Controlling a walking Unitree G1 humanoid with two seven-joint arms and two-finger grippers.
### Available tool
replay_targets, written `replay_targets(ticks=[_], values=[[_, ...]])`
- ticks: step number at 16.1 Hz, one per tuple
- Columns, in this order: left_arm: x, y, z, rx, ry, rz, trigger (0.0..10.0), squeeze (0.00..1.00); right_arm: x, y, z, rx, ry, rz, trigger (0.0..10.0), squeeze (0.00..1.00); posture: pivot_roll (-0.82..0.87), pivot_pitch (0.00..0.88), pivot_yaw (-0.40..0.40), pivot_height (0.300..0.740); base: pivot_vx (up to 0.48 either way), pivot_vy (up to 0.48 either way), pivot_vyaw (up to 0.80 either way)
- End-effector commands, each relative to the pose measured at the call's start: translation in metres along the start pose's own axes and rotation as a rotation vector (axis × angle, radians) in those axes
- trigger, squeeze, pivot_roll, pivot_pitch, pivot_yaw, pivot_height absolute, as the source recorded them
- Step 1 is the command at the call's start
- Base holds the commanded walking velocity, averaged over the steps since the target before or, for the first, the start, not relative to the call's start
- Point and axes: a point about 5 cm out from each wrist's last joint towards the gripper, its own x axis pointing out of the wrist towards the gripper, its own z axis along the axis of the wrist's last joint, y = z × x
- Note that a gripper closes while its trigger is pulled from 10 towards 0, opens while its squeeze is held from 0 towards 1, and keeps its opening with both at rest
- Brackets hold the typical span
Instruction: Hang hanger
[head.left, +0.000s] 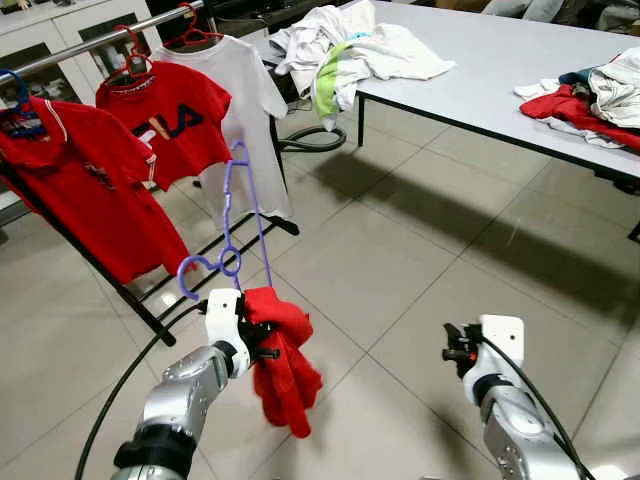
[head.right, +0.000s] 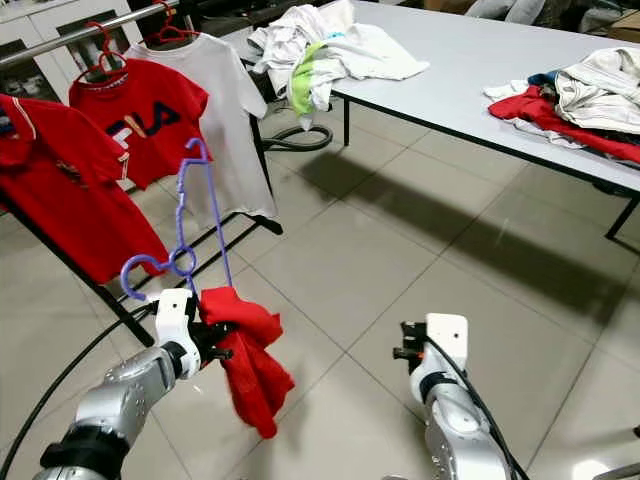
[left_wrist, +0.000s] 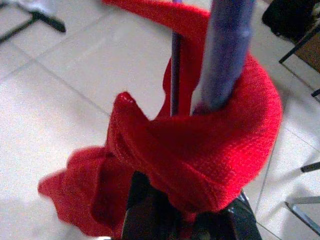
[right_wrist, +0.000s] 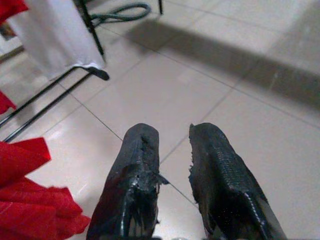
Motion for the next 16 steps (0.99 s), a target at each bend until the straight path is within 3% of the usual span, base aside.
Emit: replay_targets(ticks=[1,2,3,4,6,7,8,9,10,13,16], values=[[-0.005,0.006,0.012,0.067,-0.049,0.021,10.0,0.00,0.003,0.008,-0.003,0.000,0.009,0.049,10.0,0.00,-0.05,0.000,0.106,0.740,0.000,0.000,0.00],[-0.007,0.009,0.011,0.099,-0.043,0.057,10.0,0.00,0.004,0.010,-0.004,-0.009,0.021,0.070,10.0,0.00,-0.05,0.000,0.106,0.740,0.000,0.000,0.00],[-0.014,0.018,0.007,0.212,-0.004,0.118,10.0,0.00,0.008,0.012,-0.002,-0.055,0.015,0.098,10.0,0.00,-0.03,0.000,0.080,0.740,0.000,0.000,0.00],[-0.018,0.025,0.001,0.254,0.031,0.148,10.0,0.00,0.011,0.013,0.000,-0.077,0.003,0.112,10.0,0.00,-0.02,0.000,0.079,0.740,0.000,0.000,0.00],[-0.019,0.027,-0.005,0.247,0.051,0.149,10.0,0.00,0.015,0.012,0.003,-0.093,-0.009,0.115,10.0,0.00,-0.02,0.000,0.079,0.740,0.000,0.000,0.00],[-0.018,0.020,-0.004,0.298,0.049,0.100,8.9,0.00,0.018,0.006,0.006,-0.118,-0.004,0.082,10.0,0.00,-0.01,0.000,0.067,0.740,0.000,0.000,0.00],[-0.016,0.016,0.002,0.318,0.032,0.058,3.3,0.00,0.020,0.006,0.012,-0.108,-0.020,0.091,10.0,0.00,-0.01,0.000,0.053,0.740,0.000,0.000,0.00],[-0.013,0.012,0.009,0.304,-0.019,0.023,1.3,0.00,0.024,0.002,0.016,-0.087,-0.037,0.091,10.0,0.00,-0.01,0.000,0.051,0.740,0.000,0.000,0.00],[-0.011,0.016,0.010,0.300,-0.028,0.074,0.0,0.00,0.025,-0.002,0.012,-0.114,-0.017,0.077,10.0,0.00,-0.01,0.000,0.055,0.740,0.000,0.000,0.00],[-0.009,0.017,0.011,0.300,-0.015,0.079,0.0,0.00,0.023,-0.001,0.017,-0.121,-0.037,0.086,10.0,0.00,-0.04,0.000,0.072,0.740,0.000,0.000,0.00],[-0.006,0.018,0.015,0.367,0.018,0.052,0.0,0.00,0.024,-0.005,0.017,-0.129,-0.036,0.070,10.0,0.00,-0.04,0.000,0.067,0.740,0.000,0.000,0.00]])
